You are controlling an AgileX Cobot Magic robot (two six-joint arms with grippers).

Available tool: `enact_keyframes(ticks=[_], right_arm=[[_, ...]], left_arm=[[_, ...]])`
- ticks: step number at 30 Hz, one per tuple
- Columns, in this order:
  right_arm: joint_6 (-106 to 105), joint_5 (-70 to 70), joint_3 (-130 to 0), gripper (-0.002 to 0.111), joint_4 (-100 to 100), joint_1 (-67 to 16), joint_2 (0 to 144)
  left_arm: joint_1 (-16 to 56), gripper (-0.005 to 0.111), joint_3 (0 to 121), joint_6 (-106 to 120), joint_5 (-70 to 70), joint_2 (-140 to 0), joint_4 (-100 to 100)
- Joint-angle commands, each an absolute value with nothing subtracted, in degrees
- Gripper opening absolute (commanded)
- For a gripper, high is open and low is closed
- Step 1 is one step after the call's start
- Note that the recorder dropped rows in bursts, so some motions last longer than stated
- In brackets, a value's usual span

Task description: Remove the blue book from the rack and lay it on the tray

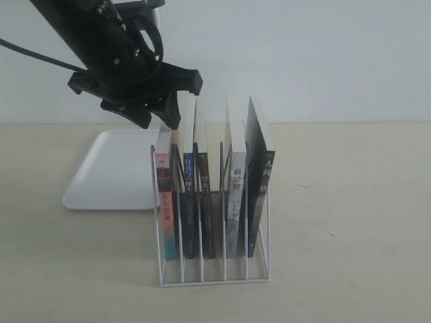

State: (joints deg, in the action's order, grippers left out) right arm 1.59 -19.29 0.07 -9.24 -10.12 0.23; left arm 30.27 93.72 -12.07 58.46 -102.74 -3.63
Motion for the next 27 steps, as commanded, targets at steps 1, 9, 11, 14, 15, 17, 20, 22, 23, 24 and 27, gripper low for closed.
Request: enact_keyframes(ticks=[1,9,11,14,15,17,20,22,23,24,27], right_arm=[[1.41,-19.19,0.00,0.000,-8.65,-9.78,0.00],[1.41,-19.19,0.00,0.000,-8.65,-9.78,0.00],[1.41,-19.19,0.00,0.000,-8.65,-9.78,0.00],[1.41,-19.19,0.00,0.000,-8.65,-9.78,0.00],[1.41,-19.19,0.00,0.000,-8.65,-9.78,0.00],[1.41,-19.19,0.00,0.000,-8.65,-9.78,0.00],[1.41,-19.19,0.00,0.000,-8.65,-9.78,0.00],[1.41,-19.19,0.00,0.000,-8.65,-9.78,0.00],[1.41,-19.19,0.00,0.000,-8.65,-9.78,0.00],[1.41,-19.19,0.00,0.000,-8.65,-9.78,0.00],[1.41,-19.19,0.00,0.000,-8.65,-9.78,0.00]], left_arm=[[30.52,0.045,94.02,-12.63,58.78,-103.65,-3.58],[30.52,0.045,94.02,-13.10,58.46,-104.33,-3.48],[30.52,0.045,94.02,-13.10,58.46,-104.46,-3.01],[30.52,0.045,94.02,-14.12,58.46,-104.46,-1.89],[30.52,0.045,94.02,-14.12,58.46,-104.46,-1.89],[30.52,0.045,94.02,-14.84,58.46,-104.46,-1.89],[30.52,0.045,94.02,-15.49,58.74,-104.46,-1.89],[30.52,0.045,93.92,-15.64,58.86,-104.46,-1.89],[30.52,0.045,93.92,-15.64,58.86,-104.46,-1.89],[30.52,0.045,93.92,-15.76,58.86,-104.46,-1.89],[30.52,0.045,93.92,-15.85,58.97,-104.78,-2.12]])
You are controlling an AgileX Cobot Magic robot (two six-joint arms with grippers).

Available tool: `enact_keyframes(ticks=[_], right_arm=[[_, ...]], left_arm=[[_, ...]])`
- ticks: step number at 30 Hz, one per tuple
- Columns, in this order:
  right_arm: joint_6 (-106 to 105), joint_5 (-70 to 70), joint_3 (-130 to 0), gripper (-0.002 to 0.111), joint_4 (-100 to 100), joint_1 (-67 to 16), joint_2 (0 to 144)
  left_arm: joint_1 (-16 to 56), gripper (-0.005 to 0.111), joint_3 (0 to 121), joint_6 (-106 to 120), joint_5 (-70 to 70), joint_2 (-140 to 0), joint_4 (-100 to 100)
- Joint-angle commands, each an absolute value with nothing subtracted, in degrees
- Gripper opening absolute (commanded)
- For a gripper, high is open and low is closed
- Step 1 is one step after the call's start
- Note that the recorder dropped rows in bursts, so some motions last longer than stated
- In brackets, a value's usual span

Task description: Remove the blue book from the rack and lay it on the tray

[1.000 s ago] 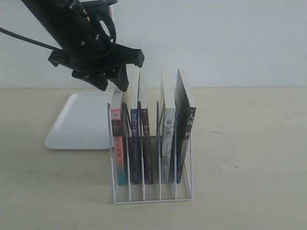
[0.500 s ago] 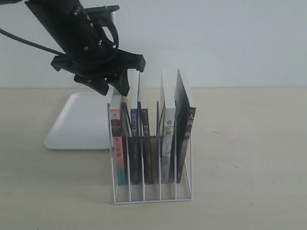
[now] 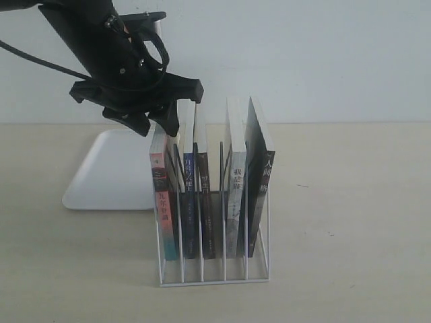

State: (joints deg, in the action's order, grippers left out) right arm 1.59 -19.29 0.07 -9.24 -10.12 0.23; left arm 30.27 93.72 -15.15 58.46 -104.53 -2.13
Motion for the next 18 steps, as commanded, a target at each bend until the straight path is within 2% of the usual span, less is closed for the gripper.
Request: enact_keyframes(ticks=[1,9,18], right_arm=[[1.41,-19.19,0.00,0.000,-8.65,-9.78,0.00],[1.41,-19.19,0.00,0.000,-8.65,-9.78,0.00],[1.41,-19.19,0.00,0.000,-8.65,-9.78,0.00]], left_arm=[[30.52,0.045,93.92,-15.85,58.97,-104.93,-2.37],[30.52,0.044,93.92,-15.85,60.19,-106.03,-2.55],[30.52,0.020,94.05,-15.85,59.99,-105.81,-2.55]])
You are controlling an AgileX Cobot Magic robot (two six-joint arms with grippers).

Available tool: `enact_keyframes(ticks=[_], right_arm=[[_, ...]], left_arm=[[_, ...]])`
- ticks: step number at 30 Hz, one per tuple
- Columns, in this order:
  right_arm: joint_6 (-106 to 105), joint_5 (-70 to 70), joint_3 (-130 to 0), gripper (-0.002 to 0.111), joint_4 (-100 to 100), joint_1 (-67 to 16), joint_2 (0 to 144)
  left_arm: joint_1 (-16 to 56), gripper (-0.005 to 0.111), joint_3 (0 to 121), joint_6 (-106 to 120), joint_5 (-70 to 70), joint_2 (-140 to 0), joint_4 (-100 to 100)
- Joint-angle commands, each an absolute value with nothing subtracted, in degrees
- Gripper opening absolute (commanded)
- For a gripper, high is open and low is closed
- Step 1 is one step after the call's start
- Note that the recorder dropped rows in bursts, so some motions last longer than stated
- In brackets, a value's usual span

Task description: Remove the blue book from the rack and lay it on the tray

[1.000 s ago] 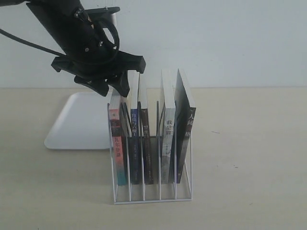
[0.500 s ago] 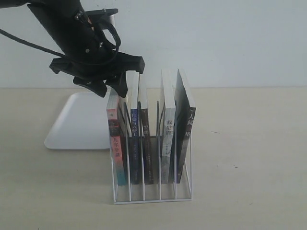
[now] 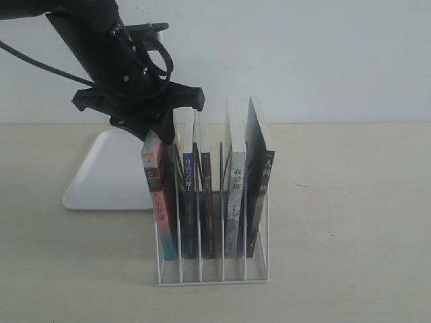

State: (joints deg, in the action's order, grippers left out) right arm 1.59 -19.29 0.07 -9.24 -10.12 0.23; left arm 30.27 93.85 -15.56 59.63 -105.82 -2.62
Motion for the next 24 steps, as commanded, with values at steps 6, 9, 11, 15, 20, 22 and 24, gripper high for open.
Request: enact_keyframes(ticks=[6,9,11,15,20,22,24], right_arm=[[1.41,-19.19,0.00,0.000,-8.65,-9.78,0.00],[1.41,-19.19,0.00,0.000,-8.65,-9.78,0.00],[1.41,-19.19,0.00,0.000,-8.65,-9.78,0.00],[1.41,-19.19,0.00,0.000,-8.65,-9.78,0.00],[1.41,-19.19,0.00,0.000,-8.65,-9.78,0.00],[1.41,-19.19,0.00,0.000,-8.65,-9.78,0.00],[1.41,-19.19,0.00,0.000,-8.65,-9.78,0.00]], left_arm=[[30.52,0.016,95.26,-15.85,60.05,-104.40,-2.07],[30.52,0.015,96.47,-15.85,60.46,-103.06,-2.07],[30.52,0.011,97.31,-15.85,61.15,-102.42,-2.07],[30.52,0.004,98.09,-15.85,61.74,-101.39,-2.07],[30.52,0.004,98.32,-15.85,62.19,-101.39,-2.07],[30.52,0.004,99.52,-15.85,63.50,-101.39,-2.07],[30.52,0.004,101.12,-15.85,65.14,-101.27,-2.22]])
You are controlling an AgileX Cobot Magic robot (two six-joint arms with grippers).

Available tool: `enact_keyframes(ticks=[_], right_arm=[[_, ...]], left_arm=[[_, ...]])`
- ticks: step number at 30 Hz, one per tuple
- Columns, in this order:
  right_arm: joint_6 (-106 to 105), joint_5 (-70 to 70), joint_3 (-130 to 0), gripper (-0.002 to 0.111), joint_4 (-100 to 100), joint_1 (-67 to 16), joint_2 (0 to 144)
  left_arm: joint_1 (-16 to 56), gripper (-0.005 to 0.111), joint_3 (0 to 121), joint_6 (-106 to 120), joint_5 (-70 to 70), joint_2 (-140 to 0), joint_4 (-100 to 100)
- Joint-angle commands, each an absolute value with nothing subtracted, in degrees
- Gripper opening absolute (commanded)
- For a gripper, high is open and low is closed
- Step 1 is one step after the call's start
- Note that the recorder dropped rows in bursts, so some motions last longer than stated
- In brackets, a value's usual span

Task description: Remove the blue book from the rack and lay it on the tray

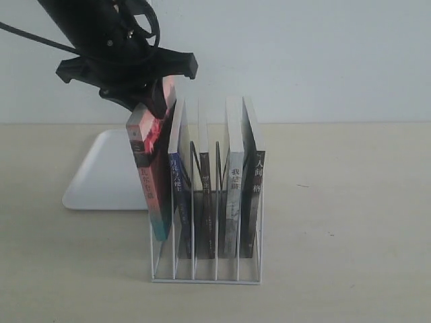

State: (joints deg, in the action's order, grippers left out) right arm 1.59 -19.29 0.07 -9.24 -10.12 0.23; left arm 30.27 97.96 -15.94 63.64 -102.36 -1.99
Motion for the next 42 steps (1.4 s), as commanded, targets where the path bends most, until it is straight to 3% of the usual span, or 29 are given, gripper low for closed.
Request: enact_keyframes(ticks=[1,20,42], right_arm=[[1.41,-19.19,0.00,0.000,-8.65,-9.78,0.00],[1.41,-19.19,0.00,0.000,-8.65,-9.78,0.00],[1.41,-19.19,0.00,0.000,-8.65,-9.78,0.00]], left_arm=[[30.52,0.004,101.78,-15.85,65.77,-101.13,-2.30],[30.52,0.004,108.04,-15.85,69.87,-98.39,-3.58],[32.06,0.004,98.10,-21.01,63.40,-101.78,0.86]])
